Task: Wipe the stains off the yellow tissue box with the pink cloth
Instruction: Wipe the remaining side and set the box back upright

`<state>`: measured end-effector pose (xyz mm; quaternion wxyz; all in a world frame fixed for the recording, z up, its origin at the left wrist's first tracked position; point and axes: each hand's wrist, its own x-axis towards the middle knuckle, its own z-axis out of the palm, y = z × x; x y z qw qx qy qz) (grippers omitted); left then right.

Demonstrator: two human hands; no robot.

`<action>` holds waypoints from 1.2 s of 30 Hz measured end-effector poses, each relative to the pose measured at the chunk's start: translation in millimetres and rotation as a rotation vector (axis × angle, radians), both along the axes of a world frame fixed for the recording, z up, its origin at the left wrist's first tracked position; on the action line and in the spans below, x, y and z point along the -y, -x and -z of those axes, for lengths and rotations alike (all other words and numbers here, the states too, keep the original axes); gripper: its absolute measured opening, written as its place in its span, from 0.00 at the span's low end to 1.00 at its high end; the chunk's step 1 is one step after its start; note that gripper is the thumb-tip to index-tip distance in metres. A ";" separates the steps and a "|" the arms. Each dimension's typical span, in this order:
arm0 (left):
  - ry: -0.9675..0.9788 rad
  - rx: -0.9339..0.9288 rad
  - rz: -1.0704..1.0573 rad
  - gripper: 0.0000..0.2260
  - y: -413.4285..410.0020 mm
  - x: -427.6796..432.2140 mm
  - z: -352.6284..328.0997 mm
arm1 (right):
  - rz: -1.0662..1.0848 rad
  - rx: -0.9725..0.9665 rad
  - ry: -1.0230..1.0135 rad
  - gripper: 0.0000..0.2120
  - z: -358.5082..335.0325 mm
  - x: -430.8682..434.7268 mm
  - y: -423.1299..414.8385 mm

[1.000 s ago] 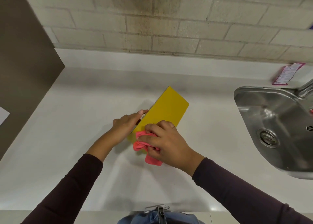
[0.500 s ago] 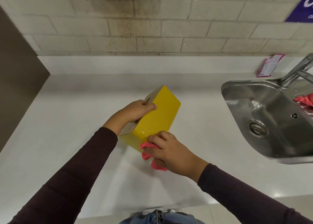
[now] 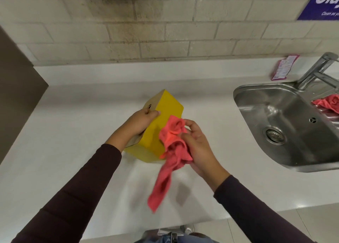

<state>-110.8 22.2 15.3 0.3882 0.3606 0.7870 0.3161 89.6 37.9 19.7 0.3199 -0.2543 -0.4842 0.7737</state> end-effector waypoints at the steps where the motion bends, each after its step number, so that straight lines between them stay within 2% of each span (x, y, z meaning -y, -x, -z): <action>1: 0.006 0.007 0.003 0.21 -1.2 0.0 -1.4 | -0.004 0.040 -0.050 0.13 -2.9 5.2 11.2; 5: 0.063 0.055 0.056 0.22 -0.3 -0.6 -8.9 | 0.206 0.341 -0.511 0.13 11.3 20.5 36.1; 8: 0.079 0.082 0.082 0.24 3.7 -0.7 -12.7 | 0.301 0.399 -0.661 0.09 18.8 18.2 41.3; 12: 0.086 0.044 0.083 0.21 6.5 0.0 -15.2 | 0.184 0.444 -0.819 0.14 22.2 27.2 43.5; 14: 0.082 0.034 0.050 0.21 8.5 0.3 -15.9 | 0.102 0.400 -0.930 0.15 21.8 33.1 42.6; 16: 0.101 0.027 0.033 0.21 10.7 0.3 -15.9 | -0.063 0.313 -1.096 0.15 20.4 35.0 36.2; 18: 0.122 0.037 0.050 0.21 11.2 1.2 -16.0 | -0.218 0.337 -1.355 0.13 25.0 38.6 28.4; 20: 0.125 0.041 0.072 0.20 11.2 2.3 -16.3 | -0.213 0.365 -1.447 0.13 26.6 44.6 18.0; 22: 0.092 0.030 0.059 0.19 14.2 3.0 -16.3 | -0.075 0.237 -1.348 0.12 22.7 40.5 7.6; 24: 0.051 0.023 0.029 0.20 18.6 6.1 -15.0 | 0.076 0.209 -1.058 0.12 13.8 30.6 0.0; 26: 0.004 0.051 0.024 0.18 19.7 11.5 -16.2 | 0.179 0.193 -0.473 0.11 8.5 13.8 -5.1; 28: -0.070 0.110 0.061 0.13 18.3 18.5 -18.1 | 0.188 -0.009 0.188 0.11 10.1 -2.9 -12.1; 29: -0.108 0.135 0.080 0.10 17.9 21.5 -19.2 | 0.190 -0.109 0.434 0.13 10.4 -11.4 -16.5; 30: -0.141 0.161 0.099 0.09 18.0 24.6 -20.3 | 0.201 -0.194 0.590 0.13 10.8 -21.2 -19.8; 31: -0.168 0.188 0.117 0.10 18.4 28.1 -20.9 | 0.211 -0.247 0.671 0.12 9.9 -28.6 -21.6; 33: -0.218 0.223 0.160 0.15 20.4 33.9 -21.9 | 0.212 -0.303 0.702 0.11 7.5 -38.3 -21.9; 34: -0.237 0.231 0.178 0.18 21.7 37.4 -21.8 | 0.211 -0.294 0.663 0.11 7.5 -41.8 -21.8; 36: -0.263 0.236 0.214 0.23 23.9 44.9 -22.2 | 0.282 -0.146 0.556 0.16 4.7 -45.9 -21.8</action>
